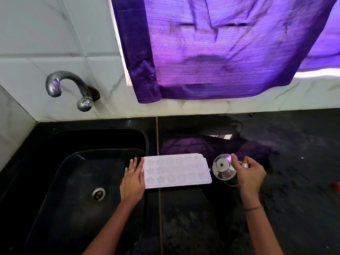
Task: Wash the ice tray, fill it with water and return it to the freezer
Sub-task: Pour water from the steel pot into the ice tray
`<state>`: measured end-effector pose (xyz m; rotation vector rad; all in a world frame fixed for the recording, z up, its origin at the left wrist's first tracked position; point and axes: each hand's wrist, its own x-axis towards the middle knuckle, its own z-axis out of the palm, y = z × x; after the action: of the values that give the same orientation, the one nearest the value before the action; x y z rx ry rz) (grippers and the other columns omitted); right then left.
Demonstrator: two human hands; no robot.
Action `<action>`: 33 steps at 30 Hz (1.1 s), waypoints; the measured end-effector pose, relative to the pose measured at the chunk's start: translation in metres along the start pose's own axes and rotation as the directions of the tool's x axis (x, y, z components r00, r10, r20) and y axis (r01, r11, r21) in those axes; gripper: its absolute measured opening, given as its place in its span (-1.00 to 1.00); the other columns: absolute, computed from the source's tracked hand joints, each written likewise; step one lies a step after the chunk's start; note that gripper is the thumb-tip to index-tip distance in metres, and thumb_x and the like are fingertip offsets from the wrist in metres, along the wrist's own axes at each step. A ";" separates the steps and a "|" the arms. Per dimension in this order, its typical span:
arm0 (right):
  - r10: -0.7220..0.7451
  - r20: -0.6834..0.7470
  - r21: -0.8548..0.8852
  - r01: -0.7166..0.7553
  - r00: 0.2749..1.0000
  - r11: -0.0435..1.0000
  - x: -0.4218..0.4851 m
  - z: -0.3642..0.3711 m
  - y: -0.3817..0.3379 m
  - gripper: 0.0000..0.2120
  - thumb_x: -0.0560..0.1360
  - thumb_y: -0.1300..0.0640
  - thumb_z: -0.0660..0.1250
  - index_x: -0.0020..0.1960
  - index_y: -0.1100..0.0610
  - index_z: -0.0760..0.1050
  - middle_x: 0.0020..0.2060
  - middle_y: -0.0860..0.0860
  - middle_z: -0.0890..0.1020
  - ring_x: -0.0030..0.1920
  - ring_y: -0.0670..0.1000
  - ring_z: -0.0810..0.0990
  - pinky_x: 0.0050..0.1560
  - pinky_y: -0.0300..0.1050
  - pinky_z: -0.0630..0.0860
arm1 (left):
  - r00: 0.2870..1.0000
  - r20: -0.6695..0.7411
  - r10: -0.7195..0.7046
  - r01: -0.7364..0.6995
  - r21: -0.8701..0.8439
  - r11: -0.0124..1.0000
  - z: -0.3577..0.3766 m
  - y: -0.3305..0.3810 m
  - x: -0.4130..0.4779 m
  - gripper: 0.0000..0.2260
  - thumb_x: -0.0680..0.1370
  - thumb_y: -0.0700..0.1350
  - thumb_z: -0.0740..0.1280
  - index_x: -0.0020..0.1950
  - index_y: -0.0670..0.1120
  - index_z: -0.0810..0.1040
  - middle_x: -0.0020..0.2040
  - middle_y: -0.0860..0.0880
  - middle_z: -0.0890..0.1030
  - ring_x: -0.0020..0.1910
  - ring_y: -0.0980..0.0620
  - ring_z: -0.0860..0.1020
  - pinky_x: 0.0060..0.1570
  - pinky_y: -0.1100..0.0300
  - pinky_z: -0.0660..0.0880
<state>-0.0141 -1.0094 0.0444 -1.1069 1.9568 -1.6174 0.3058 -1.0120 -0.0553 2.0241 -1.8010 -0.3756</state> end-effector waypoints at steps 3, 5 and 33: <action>0.070 -0.026 0.069 -0.068 0.997 0.995 0.002 -0.002 -0.001 -0.52 0.40 0.22 0.47 -0.47 0.18 0.19 -0.60 -0.08 0.23 -0.58 -0.13 0.20 -0.55 -0.37 0.16 | 1.000 0.005 0.009 -0.009 0.016 1.000 -0.001 -0.001 0.001 -0.36 0.49 0.15 -0.30 0.52 0.01 0.13 0.54 0.00 0.12 0.51 0.15 -0.05 0.49 0.16 -0.04; 0.126 -0.022 0.150 -0.122 0.992 0.981 0.003 -0.002 0.000 -0.50 0.40 0.23 0.47 -0.47 0.15 0.16 -0.67 -0.14 0.22 -0.58 -0.15 0.19 -0.55 -0.39 0.14 | 1.000 -0.003 0.015 -0.015 0.024 1.000 -0.004 0.001 0.002 -0.35 0.49 0.15 -0.30 0.52 -0.01 0.14 0.55 -0.01 0.10 0.50 0.14 -0.08 0.49 0.15 -0.05; 0.271 0.476 0.521 -0.516 0.837 0.680 -0.018 0.171 -0.050 -0.89 0.50 0.24 0.34 -0.01 0.12 0.59 -0.04 0.03 0.68 -0.01 -0.01 0.64 0.04 -0.17 0.54 | 0.960 0.129 -0.249 0.191 -0.951 0.243 -0.043 0.122 0.069 -0.85 0.59 -0.06 0.24 0.03 -0.05 0.59 -0.02 -0.05 0.67 -0.02 0.07 0.61 -0.07 0.30 0.51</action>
<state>0.1351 -1.1087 0.0409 -0.5770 1.1440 -1.5030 0.2272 -1.0854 0.0440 1.2649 -0.7487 -1.1710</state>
